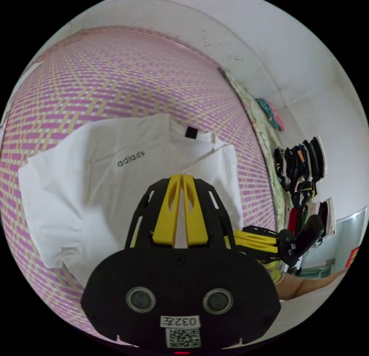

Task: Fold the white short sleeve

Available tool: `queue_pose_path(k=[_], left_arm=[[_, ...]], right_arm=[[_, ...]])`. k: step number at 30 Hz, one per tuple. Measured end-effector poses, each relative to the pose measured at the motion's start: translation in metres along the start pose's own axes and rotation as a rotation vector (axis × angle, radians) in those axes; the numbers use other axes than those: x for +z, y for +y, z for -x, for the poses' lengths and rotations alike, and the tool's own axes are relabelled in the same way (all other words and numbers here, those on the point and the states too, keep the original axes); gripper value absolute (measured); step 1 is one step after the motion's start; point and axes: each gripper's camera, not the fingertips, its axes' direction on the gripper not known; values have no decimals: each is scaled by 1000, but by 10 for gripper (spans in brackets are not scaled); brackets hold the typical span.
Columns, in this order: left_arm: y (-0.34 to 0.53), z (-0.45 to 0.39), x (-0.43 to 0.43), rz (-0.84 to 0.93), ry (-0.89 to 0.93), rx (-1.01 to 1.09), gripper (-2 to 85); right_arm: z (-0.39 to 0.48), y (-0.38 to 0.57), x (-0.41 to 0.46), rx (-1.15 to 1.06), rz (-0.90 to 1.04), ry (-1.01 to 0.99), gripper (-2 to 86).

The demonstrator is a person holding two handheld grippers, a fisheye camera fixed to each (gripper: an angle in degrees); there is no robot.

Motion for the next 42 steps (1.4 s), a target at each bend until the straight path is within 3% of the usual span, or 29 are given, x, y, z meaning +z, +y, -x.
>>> queue_pose_path(k=[3, 7, 12, 16, 18, 24, 26, 32, 37, 42], left_arm=[[10, 12, 18, 77, -82, -16, -9], [26, 11, 4, 10, -56, 9, -9], [33, 4, -15, -45, -82, 39, -9], [44, 20, -4, 50, -149, -19, -11], [56, 22, -23, -13, -126, -31, -11], [107, -15, -67, -89, -103, 128, -9], [133, -35, -55, -3, 8, 236, -9], [180, -47, -30, 178, -43, 314, -9], [217, -14, -93, 65, -15, 187, -8], [317, 53, -179, -5, -10, 19, 12]], right_arm=[[-10, 4, 19, 0, 85, -49, -10], [-24, 3, 13, -22, 103, -186, -9], [-16, -7, 7, -38, 98, -207, -2], [-13, -12, 29, -5, 191, -225, 64], [-18, -6, 25, 25, 200, -303, 64], [-50, 42, -34, 232, 32, -154, 52], [-52, 53, -31, 253, 62, -123, 51], [-33, 52, -17, 213, 135, -27, 38], [-1, 40, -43, 198, 122, 21, 54], [57, 31, -62, 125, 63, -42, 52]])
